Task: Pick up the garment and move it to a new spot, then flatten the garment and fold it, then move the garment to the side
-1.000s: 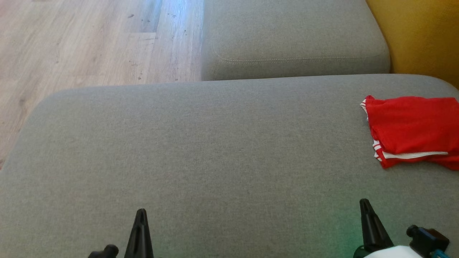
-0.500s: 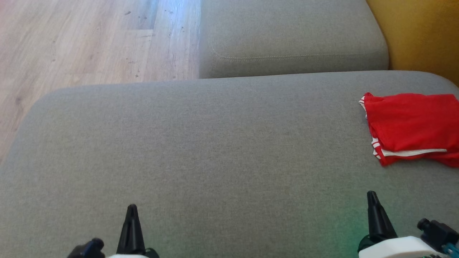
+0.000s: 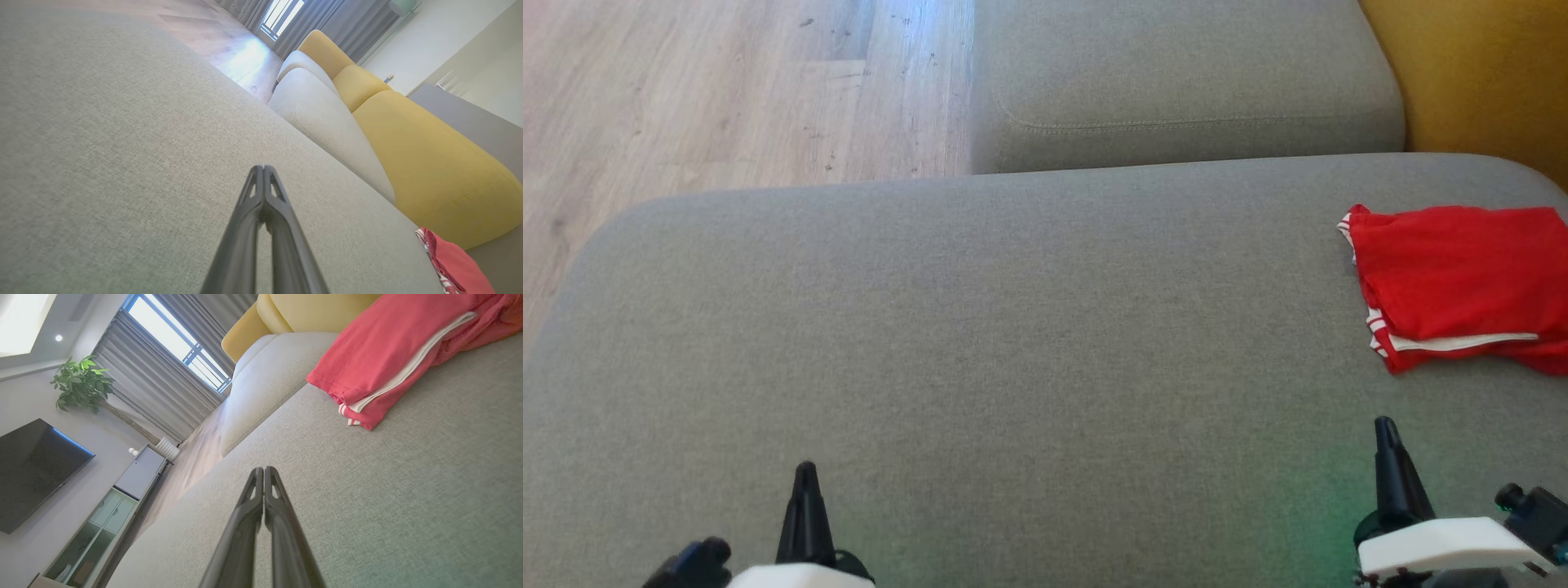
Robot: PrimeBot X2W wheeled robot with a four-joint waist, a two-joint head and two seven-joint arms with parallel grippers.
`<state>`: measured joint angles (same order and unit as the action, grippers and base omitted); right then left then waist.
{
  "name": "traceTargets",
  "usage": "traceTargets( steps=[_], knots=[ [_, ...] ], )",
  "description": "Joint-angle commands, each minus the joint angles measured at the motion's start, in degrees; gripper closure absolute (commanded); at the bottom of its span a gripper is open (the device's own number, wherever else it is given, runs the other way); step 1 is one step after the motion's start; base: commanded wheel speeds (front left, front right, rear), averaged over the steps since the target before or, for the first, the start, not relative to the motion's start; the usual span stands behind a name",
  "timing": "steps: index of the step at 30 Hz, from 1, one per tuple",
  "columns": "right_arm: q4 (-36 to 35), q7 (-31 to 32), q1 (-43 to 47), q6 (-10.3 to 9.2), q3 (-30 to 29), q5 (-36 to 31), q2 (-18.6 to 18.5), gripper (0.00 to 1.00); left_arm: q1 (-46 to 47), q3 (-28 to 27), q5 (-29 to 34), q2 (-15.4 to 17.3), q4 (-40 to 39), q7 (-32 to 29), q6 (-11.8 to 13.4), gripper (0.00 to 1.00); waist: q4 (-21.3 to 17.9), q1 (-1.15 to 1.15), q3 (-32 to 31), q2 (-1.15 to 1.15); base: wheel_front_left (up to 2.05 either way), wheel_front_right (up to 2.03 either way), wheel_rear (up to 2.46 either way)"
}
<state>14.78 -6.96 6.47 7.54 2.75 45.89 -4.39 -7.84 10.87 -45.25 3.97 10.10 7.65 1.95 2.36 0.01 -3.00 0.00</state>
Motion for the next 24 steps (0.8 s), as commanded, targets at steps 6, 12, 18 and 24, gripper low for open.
traceTargets(
  steps=[6,12,18,24],
  knots=[
    [-1.67,1.15,-3.61,-0.03,-0.70,5.04,-0.40,1.00,4.23,-2.66,-5.07,0.69,-1.15,-1.00,-1.13,1.00,-0.21,0.00,0.28,0.00,0.00,0.00,0.00],
    [-1.60,2.11,-4.40,-0.03,-1.29,8.90,-0.36,1.00,5.09,-3.69,-9.08,0.74,-0.71,-1.95,-1.87,1.00,-0.40,0.00,0.54,0.00,0.00,0.00,0.00],
    [-1.53,3.08,-5.20,-0.03,-1.89,12.75,-0.31,1.00,5.94,-4.74,-13.08,0.78,-0.27,-2.91,-2.62,1.00,-0.59,-0.01,0.80,0.00,0.00,0.00,0.00],
    [-1.45,4.05,-6.00,-0.03,-2.50,16.57,-0.25,1.00,6.80,-5.80,-17.03,0.80,0.17,-3.88,-3.36,1.00,-0.79,-0.01,1.06,0.00,0.00,0.00,0.00]
  ],
)
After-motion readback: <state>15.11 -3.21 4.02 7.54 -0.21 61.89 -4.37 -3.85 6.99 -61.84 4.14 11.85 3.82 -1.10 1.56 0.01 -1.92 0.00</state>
